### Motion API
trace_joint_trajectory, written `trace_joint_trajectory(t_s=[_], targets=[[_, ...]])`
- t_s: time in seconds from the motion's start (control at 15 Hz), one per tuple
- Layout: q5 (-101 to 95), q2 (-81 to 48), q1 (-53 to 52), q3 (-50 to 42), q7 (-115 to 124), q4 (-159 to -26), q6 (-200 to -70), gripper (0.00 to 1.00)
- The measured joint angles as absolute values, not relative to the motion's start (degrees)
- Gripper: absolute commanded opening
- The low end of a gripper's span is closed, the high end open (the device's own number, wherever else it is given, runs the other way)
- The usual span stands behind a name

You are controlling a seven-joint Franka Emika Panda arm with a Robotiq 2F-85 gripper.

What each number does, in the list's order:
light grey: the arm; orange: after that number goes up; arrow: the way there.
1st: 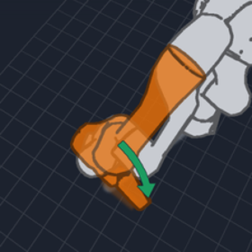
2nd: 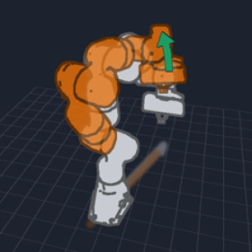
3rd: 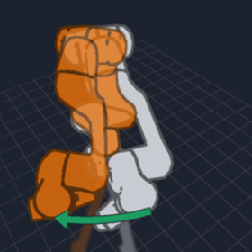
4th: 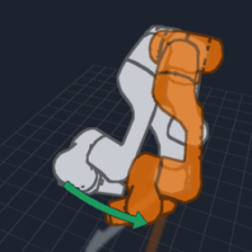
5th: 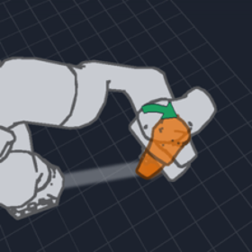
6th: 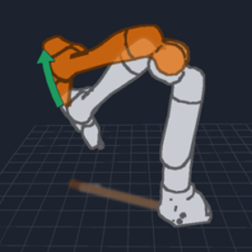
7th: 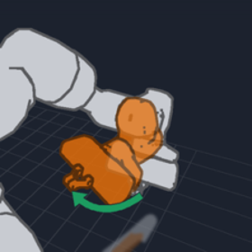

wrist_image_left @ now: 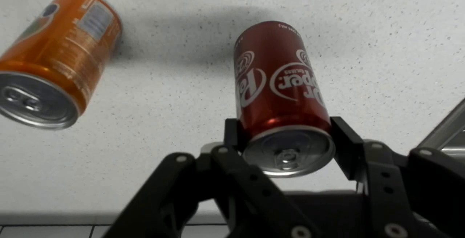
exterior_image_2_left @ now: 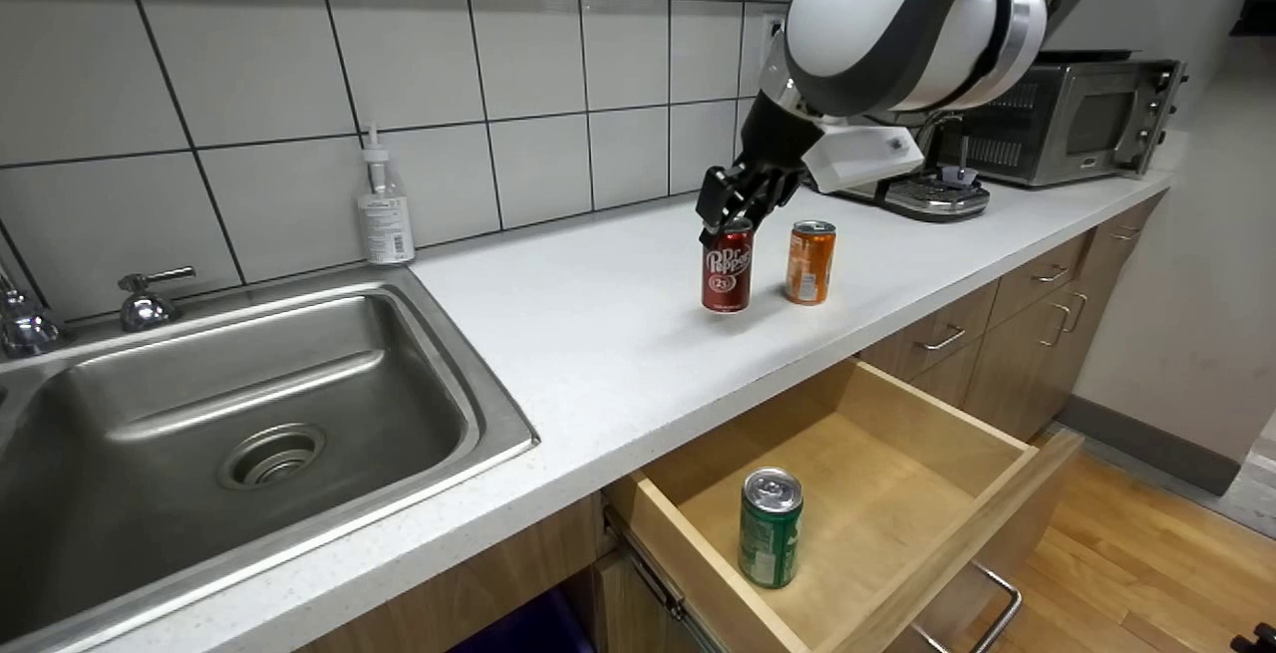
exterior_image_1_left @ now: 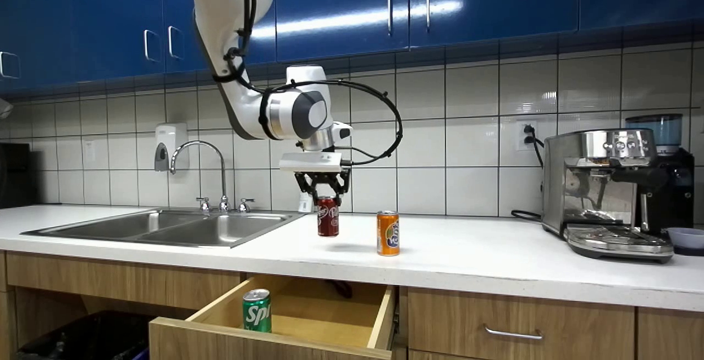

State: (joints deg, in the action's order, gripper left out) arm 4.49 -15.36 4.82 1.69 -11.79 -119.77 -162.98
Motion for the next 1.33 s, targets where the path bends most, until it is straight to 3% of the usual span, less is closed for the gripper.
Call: trace_joint_trajectory(t_s=[1.33], targets=[[-8.0,1.4,2.3,-0.2,5.9,-142.7,-168.3,0.38]])
